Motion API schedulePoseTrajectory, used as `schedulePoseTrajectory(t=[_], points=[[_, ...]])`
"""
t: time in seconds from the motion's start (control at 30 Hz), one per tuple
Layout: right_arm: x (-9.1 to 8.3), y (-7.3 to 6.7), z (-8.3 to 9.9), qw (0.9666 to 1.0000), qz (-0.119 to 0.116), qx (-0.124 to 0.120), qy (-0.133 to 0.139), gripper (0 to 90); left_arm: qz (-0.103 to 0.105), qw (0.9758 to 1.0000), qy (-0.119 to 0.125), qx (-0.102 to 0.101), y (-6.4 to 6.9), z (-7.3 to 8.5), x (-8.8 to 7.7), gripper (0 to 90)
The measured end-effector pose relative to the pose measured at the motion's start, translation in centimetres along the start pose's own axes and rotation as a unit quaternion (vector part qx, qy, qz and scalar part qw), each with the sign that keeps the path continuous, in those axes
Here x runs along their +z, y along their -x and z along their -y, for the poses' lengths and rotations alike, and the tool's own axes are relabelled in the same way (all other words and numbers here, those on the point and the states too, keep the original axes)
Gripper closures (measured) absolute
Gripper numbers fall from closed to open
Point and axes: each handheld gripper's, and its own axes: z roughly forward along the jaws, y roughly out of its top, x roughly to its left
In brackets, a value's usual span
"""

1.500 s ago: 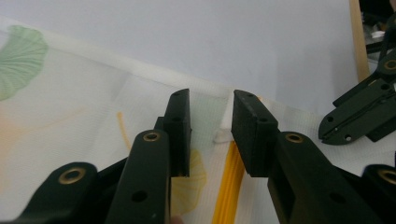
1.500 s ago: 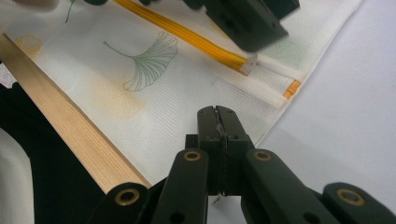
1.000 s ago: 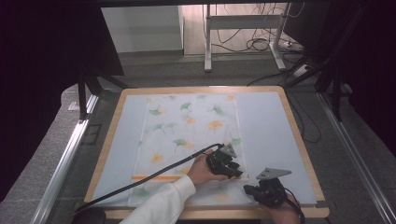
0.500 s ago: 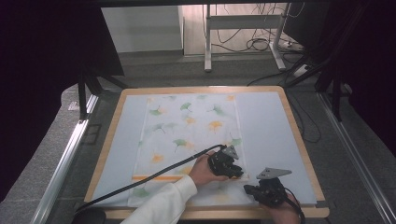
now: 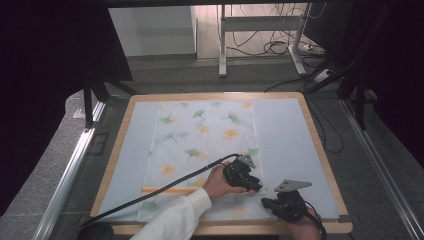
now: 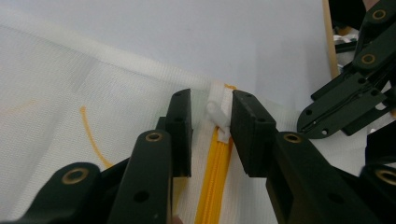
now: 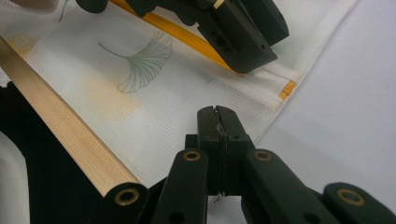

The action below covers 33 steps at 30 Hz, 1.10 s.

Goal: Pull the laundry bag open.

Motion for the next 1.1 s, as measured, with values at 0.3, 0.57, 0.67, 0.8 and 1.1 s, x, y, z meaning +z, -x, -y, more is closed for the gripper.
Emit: schedulePoseTrajectory(t=[0.3, 0.57, 0.67, 0.8, 1.1], points=[[0.1, 0.0, 0.0, 1.0, 0.003, -0.006, -0.003, 88.3, -0.008, 0.9998, -0.016, 0.001, 0.3, -0.6, 0.4, 68.3], [0.4, -0.1, 0.0, 0.9998, 0.006, -0.012, -0.011, 88.4, -0.02, 0.9996, -0.02, 0.0, 0.6, -0.8, 0.4, 78.9], [0.4, -0.1, -0.1, 0.9998, 0.007, -0.013, -0.009, 88.4, -0.026, 0.9995, -0.018, -0.002, 0.8, -0.8, 0.5, 81.2], [0.6, 0.0, -0.3, 0.9998, 0.012, -0.01, -0.009, 88.4, -0.04, 0.9989, -0.018, 0.015, 1.2, -0.7, 0.5, 82.1], [1.5, 0.6, -1.3, 0.9996, 0.025, -0.008, -0.009, 88.8, -0.037, 0.9986, -0.013, 0.034, 1.6, -0.7, 0.4, 89.7]])
